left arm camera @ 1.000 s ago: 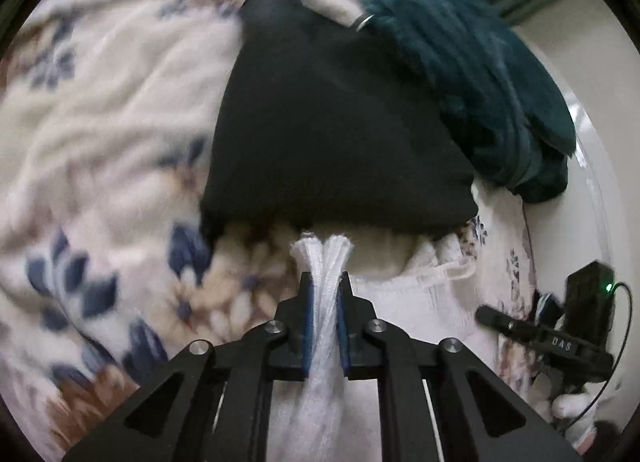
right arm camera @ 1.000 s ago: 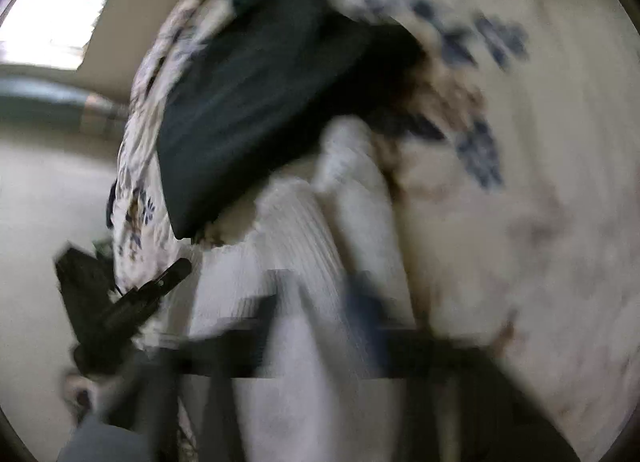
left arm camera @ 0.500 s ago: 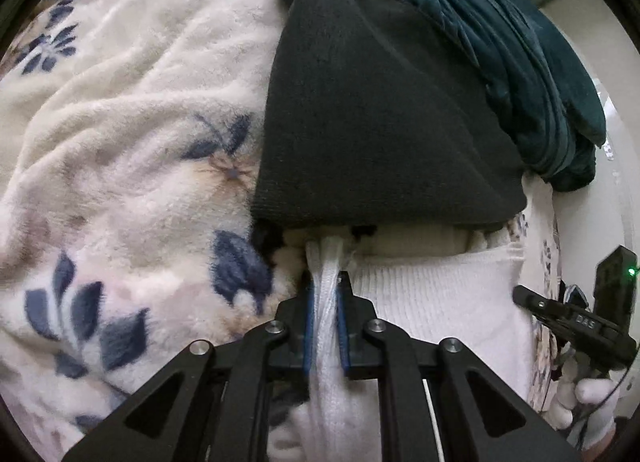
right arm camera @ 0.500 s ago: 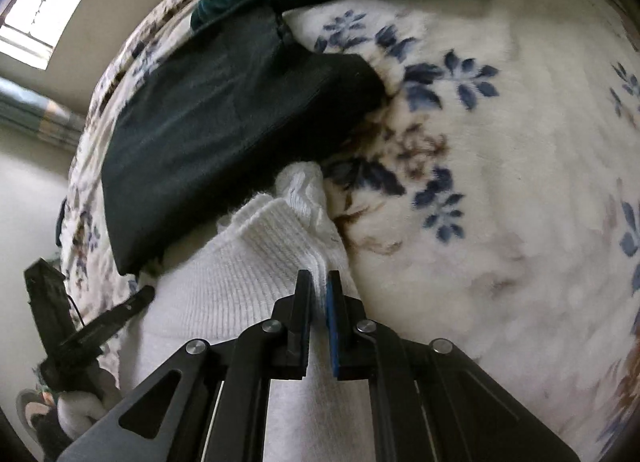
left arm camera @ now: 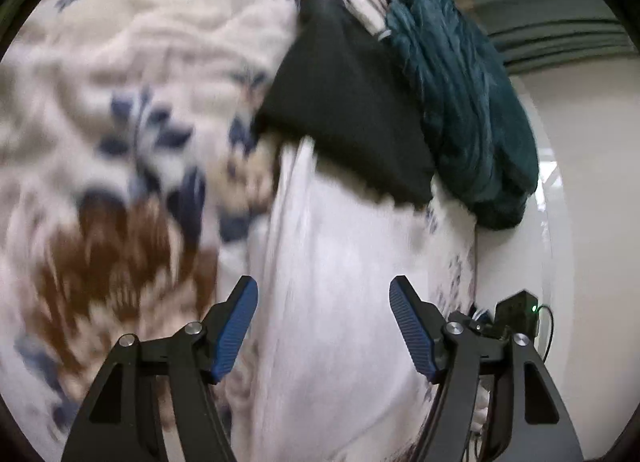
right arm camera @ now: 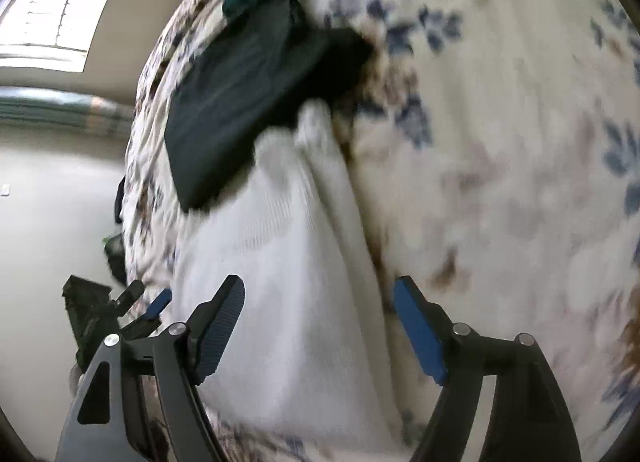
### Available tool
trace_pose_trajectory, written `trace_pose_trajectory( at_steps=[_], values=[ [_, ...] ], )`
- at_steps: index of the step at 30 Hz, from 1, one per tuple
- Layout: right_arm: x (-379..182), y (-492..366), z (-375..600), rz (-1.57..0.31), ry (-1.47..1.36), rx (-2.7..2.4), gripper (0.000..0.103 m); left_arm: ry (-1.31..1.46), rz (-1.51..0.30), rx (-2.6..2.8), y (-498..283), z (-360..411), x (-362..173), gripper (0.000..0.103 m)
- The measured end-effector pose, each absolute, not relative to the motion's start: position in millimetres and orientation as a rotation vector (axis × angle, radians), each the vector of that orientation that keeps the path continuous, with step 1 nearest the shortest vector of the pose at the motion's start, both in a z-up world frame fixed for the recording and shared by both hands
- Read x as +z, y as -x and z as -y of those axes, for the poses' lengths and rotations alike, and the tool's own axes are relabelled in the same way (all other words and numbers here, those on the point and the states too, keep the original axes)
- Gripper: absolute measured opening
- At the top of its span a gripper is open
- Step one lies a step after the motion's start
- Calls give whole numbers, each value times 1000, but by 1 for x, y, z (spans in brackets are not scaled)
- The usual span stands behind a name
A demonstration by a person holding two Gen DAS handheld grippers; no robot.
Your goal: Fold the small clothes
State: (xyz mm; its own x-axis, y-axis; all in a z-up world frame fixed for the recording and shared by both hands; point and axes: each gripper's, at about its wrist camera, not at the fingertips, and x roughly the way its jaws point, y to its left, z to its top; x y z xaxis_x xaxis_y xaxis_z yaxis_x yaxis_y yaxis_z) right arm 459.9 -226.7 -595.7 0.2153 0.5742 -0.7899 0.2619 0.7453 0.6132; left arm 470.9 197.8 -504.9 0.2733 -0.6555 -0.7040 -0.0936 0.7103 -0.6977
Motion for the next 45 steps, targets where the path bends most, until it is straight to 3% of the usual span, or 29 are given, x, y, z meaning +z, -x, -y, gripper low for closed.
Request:
trace_pose_trajectory(
  at_steps=[4, 5, 6, 7, 8, 9, 17, 21, 22, 24, 25, 34, 36, 37, 45],
  values=[
    [-619, -441, 219, -1437, -750, 256, 79, 729, -1309, -361, -445, -187, -524, 64],
    [-623, -436, 217, -1428, -770, 264, 78, 729, -1298, -339, -443, -186, -525, 58],
    [-623, -435, 216, -1410, -776, 257, 75, 727, -1276, -330, -440, -185, -524, 42],
    [-622, -433, 215, -1381, -794, 259, 55, 701, -1261, -320, -439, -182, -521, 15],
    [-622, -433, 214, -1373, -802, 260, 13, 681, -1252, -313, -437, -182, -519, 14],
    [-621, -433, 210, -1373, -796, 251, 8, 666, -1236, -309, -436, -181, -515, 13],
    [-621, -435, 205, -1397, -735, 172, 7, 631, -1304, -259, -435, -190, -529, 12],
    [-610, -451, 194, -1427, -714, 198, 11, 509, -1278, -252, -446, -181, -496, 25],
    [-609, -457, 196, -1424, -737, 198, 15, 497, -1254, -258, -452, -179, -490, 25],
    [-607, -470, 200, -1402, -754, 199, 35, 461, -1237, -261, -469, -174, -488, 26],
    [-606, -477, 200, -1383, -748, 191, 39, 448, -1240, -259, -481, -171, -492, 26],
    [-623, -532, 192, -1378, -707, 137, 39, 295, -1319, -285, -538, -142, -526, 25],
    [-623, -535, 189, -1359, -701, 126, 34, 254, -1302, -286, -537, -139, -524, 25],
    [-622, -536, 187, -1353, -690, 123, 26, 236, -1297, -288, -536, -136, -523, 22],
    [-625, -535, 178, -1341, -662, 103, 21, 207, -1275, -284, -535, -138, -519, 14]
  ],
)
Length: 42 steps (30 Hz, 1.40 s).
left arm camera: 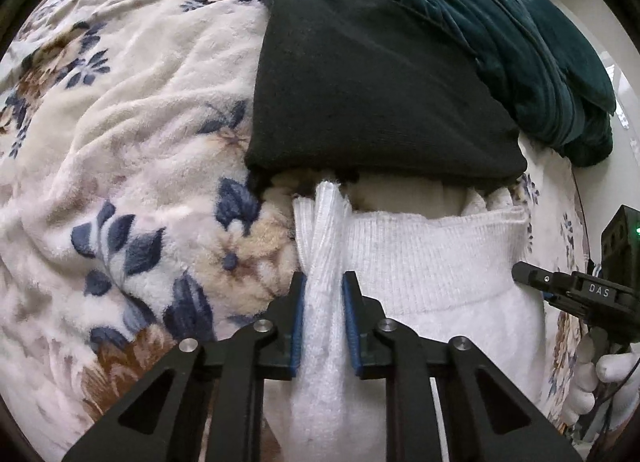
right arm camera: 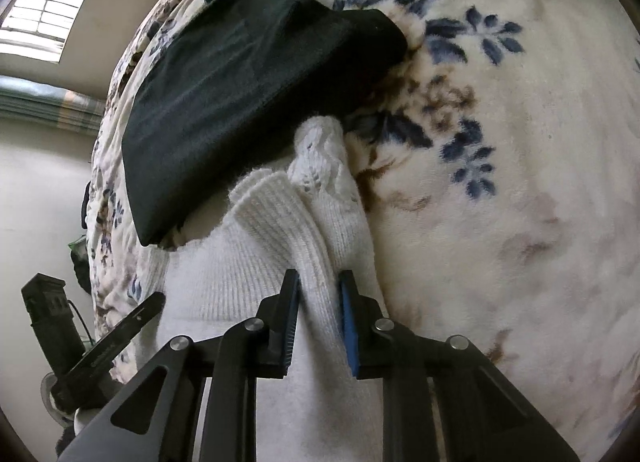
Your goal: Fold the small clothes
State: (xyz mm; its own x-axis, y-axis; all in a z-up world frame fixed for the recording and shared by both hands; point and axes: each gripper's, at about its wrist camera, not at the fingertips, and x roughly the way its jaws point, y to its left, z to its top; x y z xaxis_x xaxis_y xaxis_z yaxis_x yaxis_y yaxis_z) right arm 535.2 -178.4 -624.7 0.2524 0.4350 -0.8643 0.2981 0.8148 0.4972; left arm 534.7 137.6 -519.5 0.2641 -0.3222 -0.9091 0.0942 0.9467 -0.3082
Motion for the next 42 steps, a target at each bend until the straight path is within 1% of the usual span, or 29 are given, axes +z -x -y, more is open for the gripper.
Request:
trace_pose_trajectory(
  at_steps=[3, 8, 11, 14, 16, 17, 18, 19, 20, 21, 22, 23, 24, 26, 27, 28, 29, 34, 35, 38, 40, 42],
  values=[
    [-626, -536, 180, -1343, -660, 99, 19, 200, -1272, -286, -535, -137, -520, 12],
    [-621, -535, 178, -1324, -643, 87, 14, 201, -1253, -281, -534, -140, -517, 8],
    [-621, -534, 183, -1317, -636, 59, 11, 239, -1268, -268, -536, -148, -525, 8],
    [-631, -538, 180, -1351, -626, 56, 11, 274, -1292, -263, -538, -154, -534, 8],
    [-630, -541, 179, -1366, -631, 70, 12, 304, -1288, -284, -537, -155, -525, 8],
    [-628, -542, 181, -1370, -651, 87, 15, 335, -1281, -298, -535, -158, -518, 11],
    [-626, -542, 183, -1376, -672, 111, 17, 378, -1275, -312, -533, -164, -513, 11],
    [-623, -540, 185, -1382, -688, 133, 21, 455, -1269, -334, -529, -172, -507, 17],
    [-619, -536, 190, -1389, -701, 157, 30, 503, -1270, -339, -525, -178, -503, 24],
    [-616, -532, 194, -1388, -710, 175, 36, 547, -1271, -339, -518, -184, -500, 42],
    [-612, -526, 199, -1386, -725, 199, 51, 609, -1260, -351, -507, -192, -497, 62],
    [-608, -517, 204, -1385, -744, 230, 66, 647, -1248, -360, -498, -197, -496, 69],
    [-606, -510, 208, -1387, -753, 250, 70, 674, -1249, -359, -490, -200, -497, 69],
    [-606, -494, 213, -1405, -764, 285, 71, 721, -1281, -378, -473, -203, -506, 69],
    [-611, -485, 215, -1426, -772, 303, 72, 728, -1299, -381, -464, -205, -514, 69],
    [-619, -476, 216, -1450, -783, 323, 76, 732, -1318, -378, -456, -205, -522, 69],
    [-628, -468, 216, -1472, -794, 334, 78, 746, -1332, -384, -451, -205, -530, 69],
    [-674, -441, 203, -1531, -877, 460, 78, 804, -1349, -425, -431, -199, -559, 69],
    [-679, -439, 200, -1524, -895, 484, 78, 817, -1347, -448, -430, -197, -562, 71],
    [-689, -441, 193, -1500, -932, 539, 79, 850, -1352, -483, -432, -195, -572, 75],
    [-693, -444, 188, -1500, -951, 552, 81, 885, -1360, -489, -435, -196, -575, 75],
    [-694, -446, 181, -1495, -967, 559, 81, 893, -1354, -493, -437, -196, -574, 75]
  ],
)
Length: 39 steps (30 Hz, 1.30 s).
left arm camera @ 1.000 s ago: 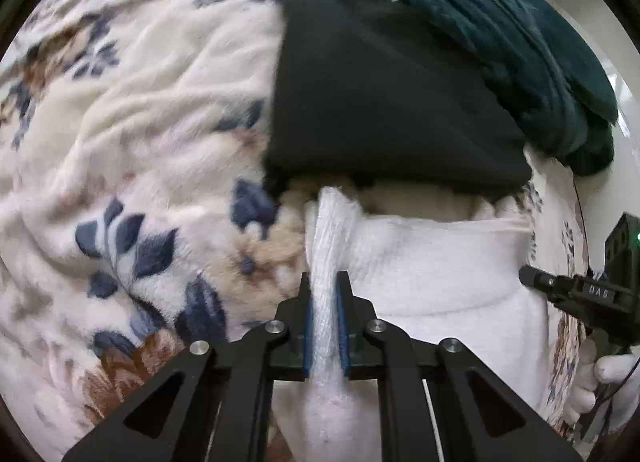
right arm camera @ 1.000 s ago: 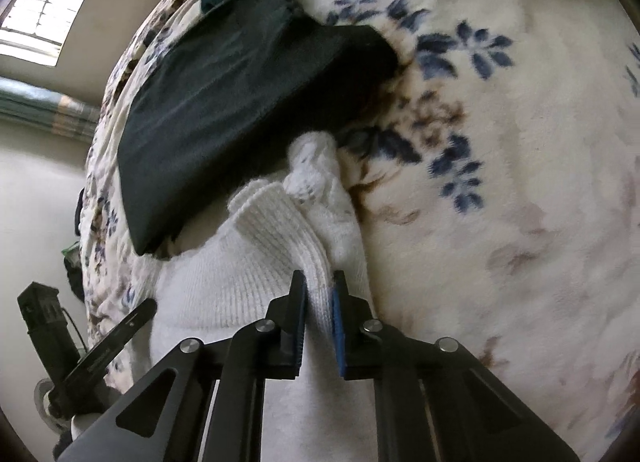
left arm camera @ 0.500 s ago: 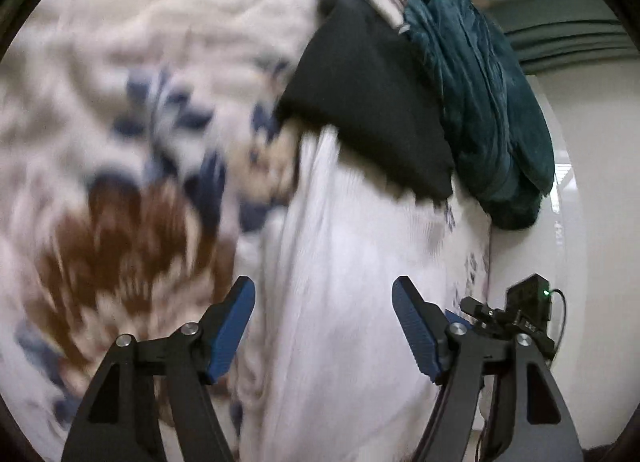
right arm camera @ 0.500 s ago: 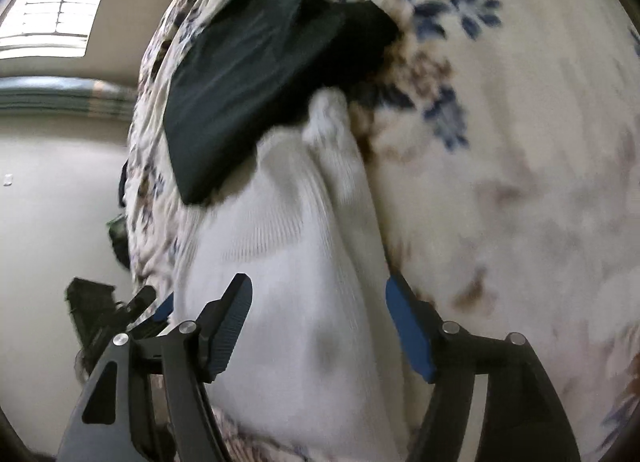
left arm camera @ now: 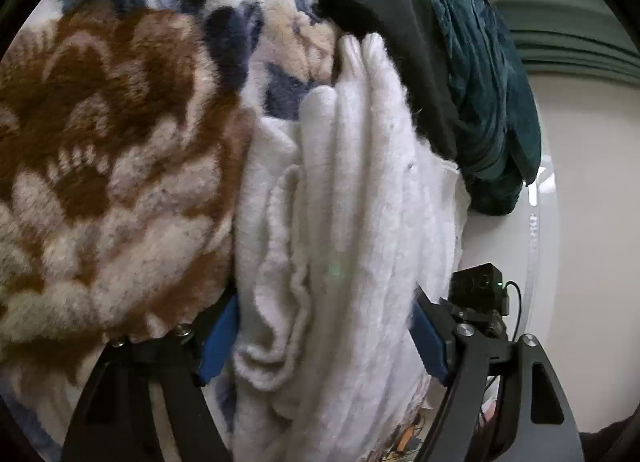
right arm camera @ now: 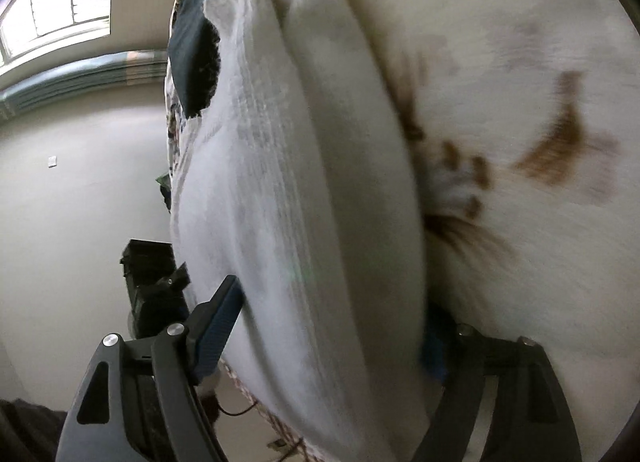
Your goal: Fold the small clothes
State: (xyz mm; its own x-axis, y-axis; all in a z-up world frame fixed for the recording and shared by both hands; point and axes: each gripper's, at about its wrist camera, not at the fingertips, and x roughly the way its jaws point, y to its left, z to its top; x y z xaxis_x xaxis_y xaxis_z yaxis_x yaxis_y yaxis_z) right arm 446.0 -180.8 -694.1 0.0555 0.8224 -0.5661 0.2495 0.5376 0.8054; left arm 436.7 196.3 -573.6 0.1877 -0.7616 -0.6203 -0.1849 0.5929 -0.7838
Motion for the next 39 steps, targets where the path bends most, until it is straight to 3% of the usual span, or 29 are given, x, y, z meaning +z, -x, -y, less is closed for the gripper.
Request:
trace_pose_trajectory(
  at_steps=[1, 2, 3, 5, 11, 24, 33, 39],
  values=[
    [-693, -446, 178, -1491, -961, 557, 81, 874, -1332, -494, -436, -194, -569, 71],
    [-691, -445, 176, -1483, -947, 555, 78, 851, -1301, -504, -435, -191, -564, 52],
    [-689, -442, 175, -1476, -930, 549, 74, 818, -1271, -511, -433, -187, -558, 43],
    [-684, -439, 177, -1463, -902, 524, 48, 776, -1232, -520, -429, -182, -547, 34],
    [-656, -422, 177, -1414, -864, 448, 37, 749, -1159, -532, -421, -172, -514, 31],
    [-554, -408, 195, -1246, -868, 461, 35, 700, -1009, -617, -447, -157, -413, 31],
    [-450, -514, 213, -1073, -805, 470, 35, 707, -857, -644, -552, -145, -354, 31],
    [-429, -620, 204, -997, -765, 468, 35, 703, -819, -629, -636, -140, -365, 31]
  ],
)
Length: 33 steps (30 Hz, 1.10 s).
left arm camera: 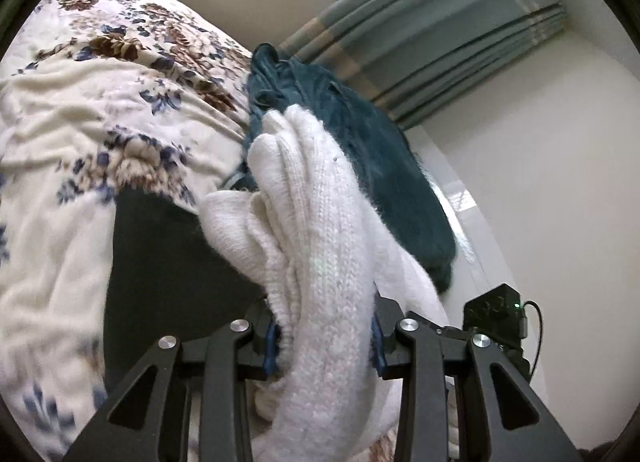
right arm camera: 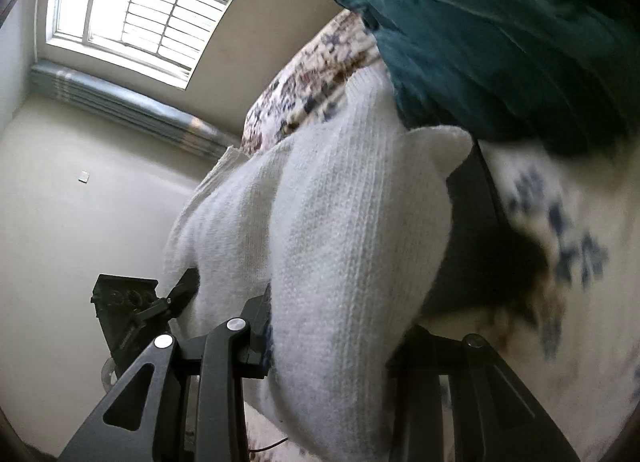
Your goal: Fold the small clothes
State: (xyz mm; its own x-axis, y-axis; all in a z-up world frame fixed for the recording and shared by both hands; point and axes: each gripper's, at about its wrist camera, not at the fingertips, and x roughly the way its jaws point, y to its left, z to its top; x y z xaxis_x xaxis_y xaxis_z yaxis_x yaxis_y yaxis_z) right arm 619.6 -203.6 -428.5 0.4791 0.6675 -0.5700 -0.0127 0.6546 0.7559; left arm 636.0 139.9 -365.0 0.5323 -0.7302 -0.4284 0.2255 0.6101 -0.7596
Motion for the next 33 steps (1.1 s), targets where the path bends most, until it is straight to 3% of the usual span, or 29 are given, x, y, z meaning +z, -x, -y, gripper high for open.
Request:
trace_pose_trajectory(
  at_steps=[6, 11, 14, 15, 16, 20, 25, 27, 28, 29, 33],
  values=[
    [-497, -706, 189, -1095, -738, 426, 35, 706, -956, -552, -685, -139, -452, 31],
    [-564, -725, 185, -1220, -728, 378, 36, 706, -1080, -501, -684, -141, -512, 32],
    [-577, -727, 186, -1272, -718, 364, 43, 739, -1099, -488, -672, -149, -512, 38],
    [-577, -727, 188, -1282, -714, 349, 52, 738, -1097, -481, -669, -151, -508, 38],
    [-573, -724, 194, -1283, -719, 318, 53, 721, -1092, -474, -664, -153, -502, 38],
    [-566, -714, 213, -1238, -733, 262, 53, 611, -1058, -427, -665, -158, -476, 40],
    [-557, -714, 221, -1197, -762, 264, 53, 620, -1087, -424, -716, -157, -485, 40],
    [-558, -717, 221, -1176, -742, 228, 39, 607, -1088, -420, -726, -152, -489, 36],
    [-559, -718, 222, -1174, -750, 214, 28, 581, -1076, -428, -726, -148, -489, 27],
    [-560, -718, 223, -1161, -764, 212, 25, 550, -1070, -422, -727, -145, -488, 19],
    [-568, -716, 232, -1168, -741, 163, 15, 533, -1093, -352, -721, -153, -501, 17]
  ],
)
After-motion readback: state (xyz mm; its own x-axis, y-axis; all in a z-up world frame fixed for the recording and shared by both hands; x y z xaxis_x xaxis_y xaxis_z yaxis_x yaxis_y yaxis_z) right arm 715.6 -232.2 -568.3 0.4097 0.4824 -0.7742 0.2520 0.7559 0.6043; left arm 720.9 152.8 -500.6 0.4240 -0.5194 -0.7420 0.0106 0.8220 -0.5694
